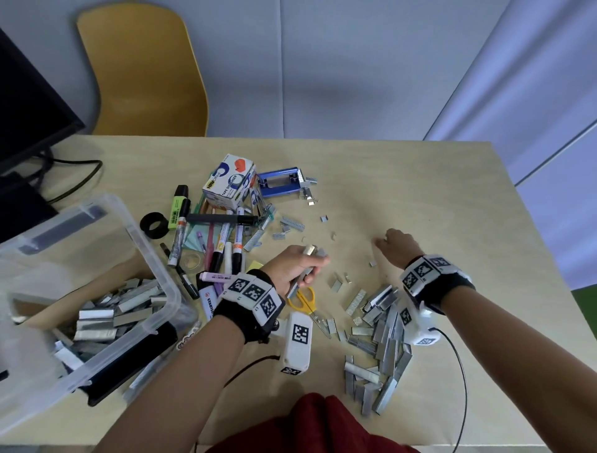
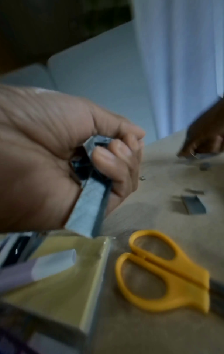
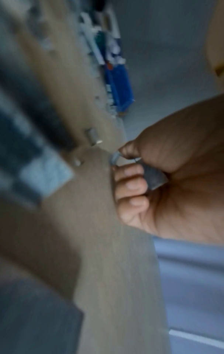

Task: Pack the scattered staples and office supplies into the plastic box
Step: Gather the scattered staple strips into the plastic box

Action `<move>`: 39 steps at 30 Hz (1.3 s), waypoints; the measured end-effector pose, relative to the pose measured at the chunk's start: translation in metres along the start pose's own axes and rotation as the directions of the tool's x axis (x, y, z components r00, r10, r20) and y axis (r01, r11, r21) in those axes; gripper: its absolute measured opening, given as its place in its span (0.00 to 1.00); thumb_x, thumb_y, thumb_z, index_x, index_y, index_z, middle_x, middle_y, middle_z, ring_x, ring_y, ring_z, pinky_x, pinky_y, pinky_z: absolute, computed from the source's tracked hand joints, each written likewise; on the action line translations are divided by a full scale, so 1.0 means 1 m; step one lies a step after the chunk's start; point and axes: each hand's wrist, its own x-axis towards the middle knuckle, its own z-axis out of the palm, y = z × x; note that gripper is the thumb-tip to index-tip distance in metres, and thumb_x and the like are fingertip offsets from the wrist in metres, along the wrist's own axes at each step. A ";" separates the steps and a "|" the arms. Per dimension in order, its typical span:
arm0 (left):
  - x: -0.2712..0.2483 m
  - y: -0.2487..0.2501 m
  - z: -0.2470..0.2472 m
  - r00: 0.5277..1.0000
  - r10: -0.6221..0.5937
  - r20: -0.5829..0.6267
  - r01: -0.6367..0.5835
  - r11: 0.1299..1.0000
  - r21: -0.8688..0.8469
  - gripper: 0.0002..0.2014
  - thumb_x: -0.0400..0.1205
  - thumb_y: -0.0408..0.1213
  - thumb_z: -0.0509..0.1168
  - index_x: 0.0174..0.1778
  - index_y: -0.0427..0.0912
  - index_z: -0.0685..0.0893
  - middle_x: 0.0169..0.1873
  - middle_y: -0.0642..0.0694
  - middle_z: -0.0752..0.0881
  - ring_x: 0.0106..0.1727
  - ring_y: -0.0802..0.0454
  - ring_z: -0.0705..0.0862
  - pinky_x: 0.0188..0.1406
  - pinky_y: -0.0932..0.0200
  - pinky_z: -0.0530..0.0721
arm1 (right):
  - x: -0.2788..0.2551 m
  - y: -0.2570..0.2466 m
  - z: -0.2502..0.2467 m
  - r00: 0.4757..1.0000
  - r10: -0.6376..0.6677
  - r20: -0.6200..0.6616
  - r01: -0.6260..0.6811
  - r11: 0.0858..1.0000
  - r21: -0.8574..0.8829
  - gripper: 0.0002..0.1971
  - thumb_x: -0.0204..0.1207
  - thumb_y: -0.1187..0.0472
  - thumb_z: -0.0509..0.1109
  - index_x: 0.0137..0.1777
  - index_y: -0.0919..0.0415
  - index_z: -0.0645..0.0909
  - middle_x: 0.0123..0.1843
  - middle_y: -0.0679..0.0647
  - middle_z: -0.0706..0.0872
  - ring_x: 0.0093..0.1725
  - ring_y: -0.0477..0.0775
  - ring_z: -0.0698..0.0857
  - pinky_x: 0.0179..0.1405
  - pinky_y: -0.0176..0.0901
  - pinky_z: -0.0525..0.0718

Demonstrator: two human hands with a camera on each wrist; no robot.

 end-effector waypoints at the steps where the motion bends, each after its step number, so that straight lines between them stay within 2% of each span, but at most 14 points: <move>1: 0.000 -0.001 0.003 1.000 0.002 -0.013 -0.001 0.994 0.105 0.12 0.81 0.29 0.64 0.32 0.42 0.74 0.22 0.49 0.73 0.15 0.60 0.68 0.12 0.71 0.62 | -0.001 0.001 -0.003 0.998 -0.022 0.060 0.009 0.979 0.202 0.13 0.81 0.56 0.57 0.41 0.63 0.73 0.34 0.60 0.77 0.34 0.57 0.78 0.34 0.42 0.71; 2: 0.001 -0.003 0.007 1.000 -0.001 -0.017 0.005 0.976 0.217 0.12 0.80 0.30 0.65 0.32 0.43 0.73 0.23 0.49 0.72 0.16 0.60 0.68 0.12 0.70 0.63 | -0.003 0.004 -0.006 0.991 -0.042 0.124 -0.018 0.893 0.450 0.14 0.80 0.58 0.57 0.35 0.61 0.72 0.25 0.55 0.73 0.24 0.52 0.71 0.25 0.38 0.66; 4: 0.003 -0.005 0.016 1.000 -0.004 -0.014 0.010 0.892 0.452 0.12 0.80 0.32 0.66 0.33 0.44 0.72 0.24 0.49 0.72 0.20 0.57 0.68 0.15 0.68 0.66 | -0.012 0.010 -0.011 0.975 -0.079 0.210 -0.134 0.547 0.827 0.16 0.77 0.59 0.54 0.26 0.57 0.68 0.16 0.48 0.61 0.15 0.47 0.58 0.18 0.32 0.55; 7: 0.009 -0.012 0.035 1.000 0.030 -0.008 -0.014 0.666 0.746 0.09 0.76 0.38 0.69 0.37 0.44 0.74 0.31 0.48 0.76 0.34 0.48 0.76 0.28 0.63 0.71 | -0.033 0.014 -0.016 0.952 -0.192 0.237 -0.217 0.121 0.969 0.10 0.64 0.59 0.55 0.24 0.57 0.62 0.16 0.49 0.59 0.15 0.47 0.57 0.18 0.32 0.53; 9: 0.012 -0.018 0.048 1.000 0.030 0.003 -0.018 0.522 0.853 0.14 0.76 0.40 0.69 0.54 0.39 0.79 0.48 0.43 0.83 0.53 0.43 0.81 0.42 0.61 0.75 | -0.045 0.018 -0.017 0.954 -0.223 0.201 -0.198 0.038 0.979 0.08 0.59 0.57 0.57 0.24 0.60 0.67 0.17 0.52 0.64 0.16 0.49 0.61 0.19 0.32 0.56; 11: 0.016 -0.026 0.056 0.999 0.034 -0.006 -0.008 0.424 0.905 0.23 0.76 0.43 0.69 0.64 0.37 0.76 0.61 0.42 0.80 0.62 0.43 0.80 0.53 0.58 0.77 | -0.053 0.021 -0.016 0.954 -0.209 0.213 -0.188 0.136 0.973 0.12 0.65 0.58 0.57 0.23 0.60 0.74 0.19 0.54 0.71 0.17 0.50 0.67 0.21 0.34 0.58; 14: 0.017 -0.031 0.065 0.997 0.075 -0.024 -0.002 0.328 0.945 0.18 0.77 0.43 0.67 0.58 0.36 0.77 0.57 0.40 0.82 0.58 0.41 0.82 0.52 0.54 0.79 | -0.057 0.027 -0.013 0.975 -0.129 0.183 -0.101 0.479 0.872 0.19 0.77 0.63 0.61 0.23 0.58 0.68 0.18 0.51 0.69 0.15 0.46 0.63 0.20 0.35 0.57; 16: 0.018 -0.031 0.069 0.994 0.101 -0.035 0.004 0.288 0.958 0.17 0.79 0.41 0.66 0.59 0.35 0.77 0.57 0.39 0.82 0.58 0.39 0.81 0.54 0.52 0.79 | -0.059 0.030 -0.011 0.983 -0.169 0.071 0.090 0.782 0.617 0.22 0.77 0.65 0.67 0.24 0.57 0.63 0.20 0.49 0.64 0.16 0.42 0.60 0.19 0.32 0.57; 18: 0.019 -0.031 0.072 0.993 0.110 -0.046 0.015 0.262 0.965 0.17 0.79 0.37 0.66 0.61 0.35 0.77 0.59 0.38 0.81 0.60 0.39 0.81 0.55 0.51 0.79 | -0.063 0.032 -0.009 0.962 -0.270 0.030 0.254 0.935 0.247 0.18 0.73 0.64 0.72 0.26 0.56 0.68 0.22 0.46 0.67 0.19 0.39 0.64 0.22 0.30 0.60; 20: 0.019 -0.028 0.072 0.993 0.104 -0.049 0.022 0.243 0.970 0.18 0.78 0.37 0.67 0.63 0.36 0.76 0.61 0.39 0.80 0.61 0.39 0.80 0.57 0.51 0.79 | -0.069 0.034 -0.009 0.930 -0.340 0.139 0.334 0.940 0.064 0.06 0.71 0.62 0.74 0.38 0.55 0.78 0.26 0.43 0.75 0.22 0.35 0.70 0.26 0.28 0.65; 25: 0.014 -0.028 0.062 0.992 0.097 -0.084 0.050 0.311 0.949 0.19 0.78 0.41 0.66 0.63 0.37 0.77 0.59 0.38 0.81 0.59 0.38 0.81 0.56 0.53 0.79 | -0.074 0.030 -0.007 0.904 -0.322 0.281 0.383 0.902 -0.200 0.18 0.69 0.56 0.75 0.59 0.45 0.79 0.46 0.49 0.85 0.44 0.47 0.80 0.47 0.41 0.76; 31: -0.003 -0.018 0.043 0.980 0.119 -0.159 0.075 0.521 0.850 0.14 0.76 0.37 0.65 0.52 0.31 0.79 0.55 0.33 0.82 0.57 0.36 0.81 0.52 0.51 0.80 | -0.072 0.014 -0.001 0.888 -0.339 0.311 0.439 0.826 -0.353 0.16 0.70 0.51 0.74 0.55 0.54 0.82 0.53 0.53 0.86 0.53 0.54 0.82 0.50 0.45 0.79; 36: -0.016 -0.009 0.022 0.967 0.148 -0.206 0.080 0.594 0.801 0.14 0.75 0.37 0.65 0.28 0.43 0.67 0.40 0.36 0.80 0.50 0.36 0.82 0.36 0.56 0.76 | -0.076 0.013 0.003 0.881 -0.335 0.335 0.445 0.827 -0.344 0.17 0.67 0.51 0.76 0.53 0.56 0.81 0.51 0.54 0.85 0.49 0.54 0.81 0.47 0.42 0.77; 39: -0.024 -0.008 0.011 0.962 0.169 -0.213 0.061 0.627 0.776 0.16 0.74 0.34 0.65 0.25 0.43 0.66 0.26 0.46 0.73 0.30 0.46 0.76 0.20 0.65 0.68 | -0.078 0.010 0.003 0.867 -0.365 0.339 0.478 0.802 -0.359 0.11 0.70 0.57 0.74 0.52 0.56 0.80 0.52 0.53 0.86 0.50 0.53 0.82 0.50 0.44 0.80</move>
